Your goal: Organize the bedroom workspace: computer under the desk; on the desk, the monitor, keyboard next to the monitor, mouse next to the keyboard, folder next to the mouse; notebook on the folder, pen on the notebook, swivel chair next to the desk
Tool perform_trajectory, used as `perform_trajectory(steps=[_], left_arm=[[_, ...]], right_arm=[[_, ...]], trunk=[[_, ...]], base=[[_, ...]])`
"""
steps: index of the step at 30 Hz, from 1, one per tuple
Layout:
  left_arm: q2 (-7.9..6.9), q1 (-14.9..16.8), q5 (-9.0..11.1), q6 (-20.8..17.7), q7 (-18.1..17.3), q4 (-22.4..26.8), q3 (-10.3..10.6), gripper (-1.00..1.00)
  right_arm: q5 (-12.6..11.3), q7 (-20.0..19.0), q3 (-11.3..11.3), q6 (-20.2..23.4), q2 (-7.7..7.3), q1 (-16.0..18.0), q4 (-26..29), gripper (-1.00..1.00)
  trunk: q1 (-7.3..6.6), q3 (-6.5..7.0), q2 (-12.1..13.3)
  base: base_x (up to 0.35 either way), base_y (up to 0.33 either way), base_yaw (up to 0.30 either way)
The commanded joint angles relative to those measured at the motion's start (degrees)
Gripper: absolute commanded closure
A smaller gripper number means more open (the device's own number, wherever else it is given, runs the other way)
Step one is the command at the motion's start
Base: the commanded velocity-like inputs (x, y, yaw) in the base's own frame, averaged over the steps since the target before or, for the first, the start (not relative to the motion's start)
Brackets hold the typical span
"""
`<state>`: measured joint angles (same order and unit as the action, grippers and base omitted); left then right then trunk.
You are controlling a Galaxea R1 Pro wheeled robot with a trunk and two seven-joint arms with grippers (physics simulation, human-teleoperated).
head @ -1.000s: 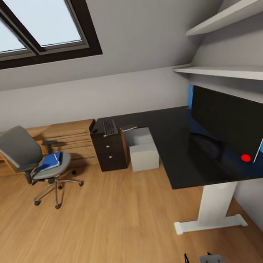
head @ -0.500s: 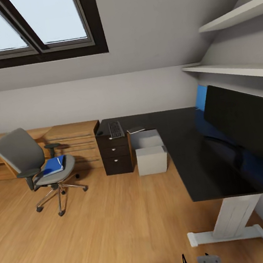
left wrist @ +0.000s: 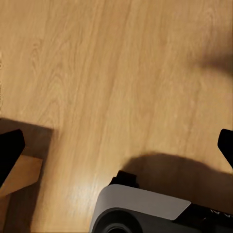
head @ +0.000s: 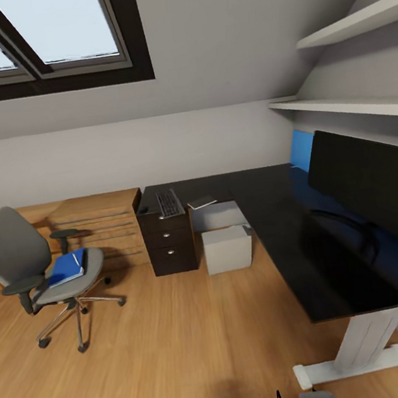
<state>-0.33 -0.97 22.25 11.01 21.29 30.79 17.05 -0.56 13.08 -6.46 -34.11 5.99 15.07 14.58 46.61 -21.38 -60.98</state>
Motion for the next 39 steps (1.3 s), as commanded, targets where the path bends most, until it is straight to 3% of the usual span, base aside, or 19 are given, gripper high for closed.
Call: perform_trajectory(steps=[1, 7, 29, 35, 39], left_arm=[[-0.08, 0.0, 0.8, 0.2, 0.4, 0.1, -0.2, -1.00], [-0.11, 0.0, 1.5, -0.1, 0.1, 0.1, -5.6, -1.00], [0.00, 0.0, 1.1, 0.0, -0.1, 0.3, -5.8, -1.00], [-0.17, 0.1, 1.0, -0.7, 0.0, 6.3, -5.8, -1.00], [-0.21, 0.1, 1.0, -6.7, 0.1, 15.8, -5.8, -1.00]], right_arm=[[-0.1, 0.5, -0.5, -0.1, 0.00, 0.0, -0.1, -1.00], [0.1, 0.4, -0.5, -0.1, 0.09, 0.0, -0.2, -1.00], [1.5, 0.2, -0.5, -0.2, 0.10, 0.0, 0.2, -1.00], [1.3, 0.4, -0.4, 0.3, 1.11, 0.5, 4.5, -1.00], [1.0, 0.6, -0.4, 3.0, 2.16, 3.7, 8.1, -1.00]], trunk=[[0.04, -0.05, 0.0], [0.04, -0.05, 0.0], [0.04, -0.05, 0.0], [0.04, -0.05, 0.0], [0.04, -0.05, 0.0]], base=[[0.279, 0.230, -0.095], [0.286, 0.220, -0.032], [0.318, 0.102, 0.000], [0.332, 0.002, 0.000], [0.332, 0.000, 0.000]])
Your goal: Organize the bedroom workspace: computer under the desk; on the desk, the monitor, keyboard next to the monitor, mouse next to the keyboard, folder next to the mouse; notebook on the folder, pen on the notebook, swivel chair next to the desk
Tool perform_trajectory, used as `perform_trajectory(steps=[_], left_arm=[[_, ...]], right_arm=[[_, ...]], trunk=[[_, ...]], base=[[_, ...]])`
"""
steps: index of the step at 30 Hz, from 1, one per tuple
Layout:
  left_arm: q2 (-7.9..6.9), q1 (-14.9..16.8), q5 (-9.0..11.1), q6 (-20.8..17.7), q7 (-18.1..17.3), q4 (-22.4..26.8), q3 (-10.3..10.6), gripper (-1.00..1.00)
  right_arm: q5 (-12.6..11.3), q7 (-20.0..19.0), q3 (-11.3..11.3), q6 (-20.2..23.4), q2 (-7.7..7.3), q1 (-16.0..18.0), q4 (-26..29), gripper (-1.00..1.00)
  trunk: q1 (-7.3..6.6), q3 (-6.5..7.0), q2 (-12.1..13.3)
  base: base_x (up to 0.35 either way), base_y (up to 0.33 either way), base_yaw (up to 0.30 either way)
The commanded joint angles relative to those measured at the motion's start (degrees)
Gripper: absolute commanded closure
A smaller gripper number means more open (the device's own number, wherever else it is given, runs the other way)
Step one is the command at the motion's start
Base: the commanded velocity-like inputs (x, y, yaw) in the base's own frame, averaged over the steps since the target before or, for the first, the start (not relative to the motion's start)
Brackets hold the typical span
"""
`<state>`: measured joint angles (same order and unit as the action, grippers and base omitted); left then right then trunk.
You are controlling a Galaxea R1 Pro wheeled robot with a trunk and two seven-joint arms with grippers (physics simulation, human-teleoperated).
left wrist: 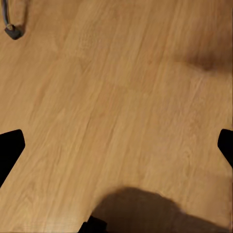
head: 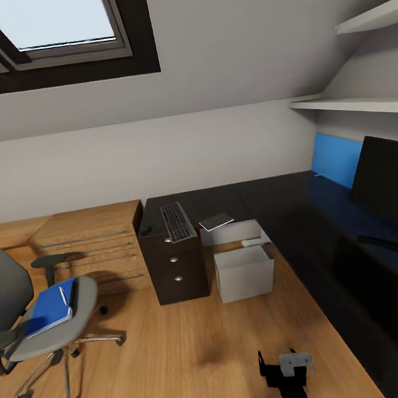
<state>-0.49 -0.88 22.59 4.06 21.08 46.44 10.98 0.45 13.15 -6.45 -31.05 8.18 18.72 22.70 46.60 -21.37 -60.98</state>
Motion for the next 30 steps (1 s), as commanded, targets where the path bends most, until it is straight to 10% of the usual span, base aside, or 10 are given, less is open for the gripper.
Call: perform_trajectory(steps=[1, 8, 14, 16, 18, 21, 30], left_arm=[[-0.08, 0.0, 0.6, -3.0, 0.4, 3.4, 0.2, -1.00], [0.06, 3.6, 0.9, -22.4, 1.0, 24.0, -1.0, -1.00], [0.31, 6.2, 1.5, -29.5, 1.6, 33.6, -6.4, -1.00], [0.33, 6.4, 1.7, -30.3, 1.5, 34.3, -7.9, -1.00], [0.34, 6.5, 1.6, -30.2, 1.5, 32.7, -8.2, -1.00], [0.57, 6.6, 1.4, -30.0, 1.5, 30.0, -7.3, -1.00], [0.66, 6.6, 1.3, -30.1, 1.5, 29.3, -6.3, -1.00]], right_arm=[[-0.3, 0.6, -0.3, 2.1, 0.78, 2.3, 0.5, -1.00], [-13.6, 0.3, -0.2, 15.3, 1.82, 14.9, 2.7, -1.00], [-36.2, -0.7, -0.2, 28.0, 1.82, 17.7, 11.9, -1.00], [-48.0, -4.3, -0.1, 34.4, 1.82, 17.8, 13.8, -1.00], [-53.5, -11.1, -0.1, 36.8, 1.82, 17.7, 14.3, -1.00], [-56.7, -17.7, -0.2, 38.5, 1.82, 17.5, 14.6, -1.00], [-57.4, -19.1, -0.1, 39.0, 1.82, 16.9, 14.7, -1.00]], trunk=[[0.04, -0.06, 0.0], [0.04, -0.06, 0.0], [0.04, -0.06, 0.0], [0.04, -0.06, 0.0], [0.04, -0.06, 0.0], [0.04, -0.06, 0.0], [0.04, -0.06, 0.0]], base=[[0.332, 0.000, 0.000], [0.332, 0.000, 0.000], [0.332, 0.000, 0.000], [0.332, 0.039, 0.000], [0.332, 0.104, 0.000], [0.330, 0.141, 0.000], [0.316, 0.190, 0.000]])
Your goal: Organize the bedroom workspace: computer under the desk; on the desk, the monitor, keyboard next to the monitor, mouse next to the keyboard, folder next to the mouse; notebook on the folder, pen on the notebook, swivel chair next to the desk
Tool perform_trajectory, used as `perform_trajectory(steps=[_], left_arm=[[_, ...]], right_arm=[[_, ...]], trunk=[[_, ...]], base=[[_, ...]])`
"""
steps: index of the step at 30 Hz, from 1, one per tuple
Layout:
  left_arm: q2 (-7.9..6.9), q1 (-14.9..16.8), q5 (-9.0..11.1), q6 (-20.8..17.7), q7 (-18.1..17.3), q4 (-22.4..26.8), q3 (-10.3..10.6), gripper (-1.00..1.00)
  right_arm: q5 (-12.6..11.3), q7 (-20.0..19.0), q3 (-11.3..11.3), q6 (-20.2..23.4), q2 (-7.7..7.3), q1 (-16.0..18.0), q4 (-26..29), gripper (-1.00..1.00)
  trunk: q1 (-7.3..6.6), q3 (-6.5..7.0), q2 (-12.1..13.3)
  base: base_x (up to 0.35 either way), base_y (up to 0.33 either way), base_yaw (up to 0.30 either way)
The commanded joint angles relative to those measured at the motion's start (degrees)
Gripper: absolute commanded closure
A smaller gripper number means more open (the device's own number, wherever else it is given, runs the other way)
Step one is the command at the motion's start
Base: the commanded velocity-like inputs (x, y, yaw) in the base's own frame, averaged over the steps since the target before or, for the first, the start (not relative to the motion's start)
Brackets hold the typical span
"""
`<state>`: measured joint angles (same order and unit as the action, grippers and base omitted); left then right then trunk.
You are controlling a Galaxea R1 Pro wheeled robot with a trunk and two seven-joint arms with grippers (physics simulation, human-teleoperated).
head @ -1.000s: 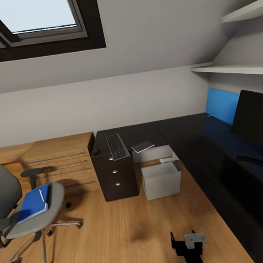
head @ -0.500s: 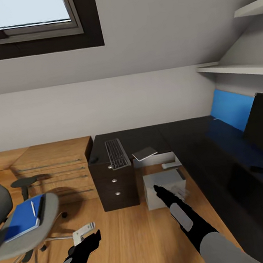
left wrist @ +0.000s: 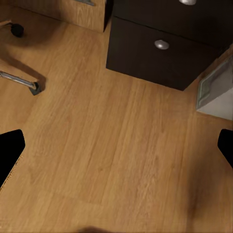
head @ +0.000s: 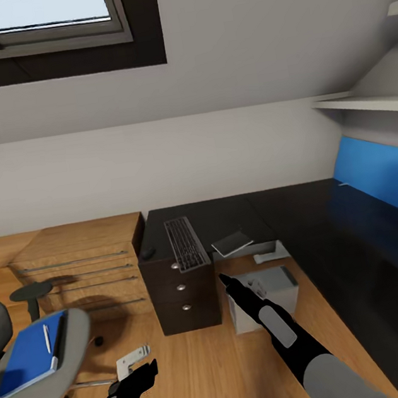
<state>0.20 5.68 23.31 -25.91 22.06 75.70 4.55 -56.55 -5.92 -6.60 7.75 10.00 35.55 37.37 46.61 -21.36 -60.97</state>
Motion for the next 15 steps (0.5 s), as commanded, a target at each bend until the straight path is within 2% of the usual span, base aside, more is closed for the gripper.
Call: perform_trajectory(steps=[1, 7, 15], left_arm=[[0.04, 0.0, 0.6, -0.2, 0.6, 0.8, 1.2, -1.00], [-0.02, 0.0, 0.6, -0.2, 0.6, 1.8, 1.5, -1.00], [-0.02, 0.0, 0.8, -0.5, 0.6, 1.9, 1.5, -1.00]], right_arm=[[-0.3, -0.2, -0.5, -0.2, 0.00, -0.1, 0.0, -1.00], [-0.4, -0.3, -0.6, 0.0, 0.00, -0.1, -0.3, -1.00], [-0.5, -1.2, -0.5, 0.2, 0.00, -0.2, -1.2, -1.00]], trunk=[[0.04, -0.07, 0.0], [0.04, -0.07, 0.0], [0.04, -0.07, 0.0]], base=[[0.274, 0.239, 0.000], [0.227, 0.269, 0.000], [0.040, 0.320, 0.000]])
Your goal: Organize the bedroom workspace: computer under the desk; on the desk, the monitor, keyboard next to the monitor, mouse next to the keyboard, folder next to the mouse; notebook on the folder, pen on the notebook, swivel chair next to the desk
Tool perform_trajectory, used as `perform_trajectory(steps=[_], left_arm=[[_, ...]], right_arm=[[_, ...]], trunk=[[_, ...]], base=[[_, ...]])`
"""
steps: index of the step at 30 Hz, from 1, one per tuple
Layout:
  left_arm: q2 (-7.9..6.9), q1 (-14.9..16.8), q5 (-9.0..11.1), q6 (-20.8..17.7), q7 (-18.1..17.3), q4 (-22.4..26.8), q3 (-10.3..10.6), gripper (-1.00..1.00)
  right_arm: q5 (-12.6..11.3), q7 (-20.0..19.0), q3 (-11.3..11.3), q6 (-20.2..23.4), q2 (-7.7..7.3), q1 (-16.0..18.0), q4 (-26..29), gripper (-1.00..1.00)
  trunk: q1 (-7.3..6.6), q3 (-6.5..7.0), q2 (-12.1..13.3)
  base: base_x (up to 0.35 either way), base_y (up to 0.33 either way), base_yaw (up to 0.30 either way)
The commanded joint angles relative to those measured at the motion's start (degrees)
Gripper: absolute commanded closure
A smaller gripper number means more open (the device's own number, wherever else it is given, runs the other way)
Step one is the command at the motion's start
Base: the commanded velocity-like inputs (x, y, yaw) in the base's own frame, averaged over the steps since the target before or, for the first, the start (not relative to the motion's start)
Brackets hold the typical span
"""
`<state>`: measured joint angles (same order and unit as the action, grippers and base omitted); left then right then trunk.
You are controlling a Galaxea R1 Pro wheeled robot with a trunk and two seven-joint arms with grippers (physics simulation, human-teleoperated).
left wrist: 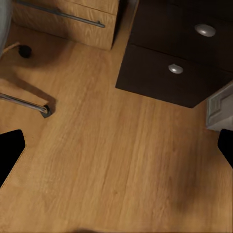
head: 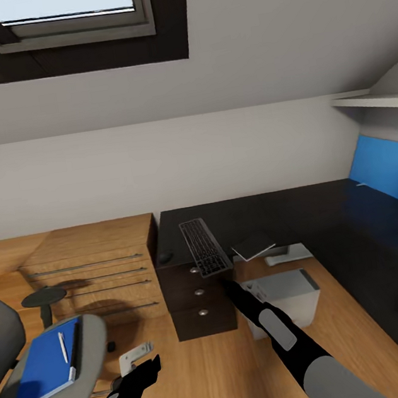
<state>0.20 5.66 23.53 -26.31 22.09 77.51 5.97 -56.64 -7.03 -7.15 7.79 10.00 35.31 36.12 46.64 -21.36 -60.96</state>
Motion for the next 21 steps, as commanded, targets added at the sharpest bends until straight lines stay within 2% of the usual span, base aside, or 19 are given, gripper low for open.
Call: perform_trajectory(steps=[1, 8, 10, 14, 18, 21], left_arm=[[-0.02, 0.0, 0.6, -0.1, 0.5, 0.1, 0.1, -1.00], [0.02, 0.0, 0.7, -0.2, 0.4, 1.6, 0.2, -1.00], [0.07, 0.0, 0.8, -0.2, 0.4, 2.9, 0.2, -1.00], [0.12, 0.0, 0.8, -0.2, 0.4, 4.3, 0.1, -1.00], [0.25, 0.0, 0.8, -0.2, 0.5, 4.8, 0.2, -1.00], [1.07, 0.0, 0.7, -0.2, 0.5, 4.9, 0.2, -1.00]], right_arm=[[-0.4, -0.4, 0.0, 0.2, 0.00, 0.0, -0.2, -1.00], [-0.6, -8.9, 0.1, 0.3, 0.00, 0.0, -3.2, -1.00], [-1.0, -9.7, 0.2, 0.4, 0.00, 0.0, -3.5, -1.00], [-3.3, -10.3, 0.3, 0.8, -0.61, 0.0, -3.7, -1.00], [-5.2, -10.3, 0.3, 0.9, -1.05, 0.0, -3.7, -1.00], [-5.8, -9.4, 0.6, 0.1, -1.31, 0.0, -3.6, -1.00]], trunk=[[0.00, -0.07, 0.0], [0.00, -0.07, 0.0], [0.00, -0.07, 0.0], [0.00, -0.07, 0.0], [0.88, -0.78, -1.7], [1.54, -1.32, -2.9]], base=[[0.006, 0.259, 0.000], [0.002, 0.071, 0.000], [0.000, 0.010, 0.000], [0.000, 0.003, 0.000], [0.000, 0.001, 0.000], [0.000, 0.000, 0.000]])
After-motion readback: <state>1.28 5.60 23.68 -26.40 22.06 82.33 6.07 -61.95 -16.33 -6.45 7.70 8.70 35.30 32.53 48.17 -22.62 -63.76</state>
